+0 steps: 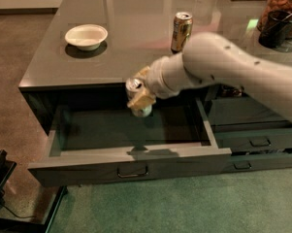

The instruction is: Pick 7up can from top drawer and place on counter

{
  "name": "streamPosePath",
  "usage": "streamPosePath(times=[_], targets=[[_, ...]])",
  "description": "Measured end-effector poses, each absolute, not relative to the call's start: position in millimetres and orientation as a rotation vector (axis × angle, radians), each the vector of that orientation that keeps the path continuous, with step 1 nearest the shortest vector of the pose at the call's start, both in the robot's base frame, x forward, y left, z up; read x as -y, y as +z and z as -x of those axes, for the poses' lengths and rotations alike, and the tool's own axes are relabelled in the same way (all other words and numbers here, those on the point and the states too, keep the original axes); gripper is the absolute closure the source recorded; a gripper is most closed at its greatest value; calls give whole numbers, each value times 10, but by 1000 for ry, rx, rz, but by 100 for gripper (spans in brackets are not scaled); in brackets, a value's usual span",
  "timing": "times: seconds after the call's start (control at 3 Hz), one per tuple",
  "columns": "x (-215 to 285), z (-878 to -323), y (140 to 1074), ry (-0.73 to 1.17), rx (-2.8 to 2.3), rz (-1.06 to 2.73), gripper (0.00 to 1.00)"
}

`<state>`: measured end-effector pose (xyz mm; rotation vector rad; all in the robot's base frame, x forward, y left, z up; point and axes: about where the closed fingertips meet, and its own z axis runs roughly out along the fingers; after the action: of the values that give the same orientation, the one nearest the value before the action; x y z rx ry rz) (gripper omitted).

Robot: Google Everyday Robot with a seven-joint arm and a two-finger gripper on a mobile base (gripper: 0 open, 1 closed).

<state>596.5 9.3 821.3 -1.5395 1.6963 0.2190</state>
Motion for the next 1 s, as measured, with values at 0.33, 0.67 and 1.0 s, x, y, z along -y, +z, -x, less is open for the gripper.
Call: streamPosePath(times=[0.33, 0.67, 1.0], targets=[[-191, -6186, 9026, 133, -1608, 1554, 100], [-212, -6215, 9039, 125, -1606, 1557, 100], [-260, -6443, 9180, 100, -1605, 1564, 100]])
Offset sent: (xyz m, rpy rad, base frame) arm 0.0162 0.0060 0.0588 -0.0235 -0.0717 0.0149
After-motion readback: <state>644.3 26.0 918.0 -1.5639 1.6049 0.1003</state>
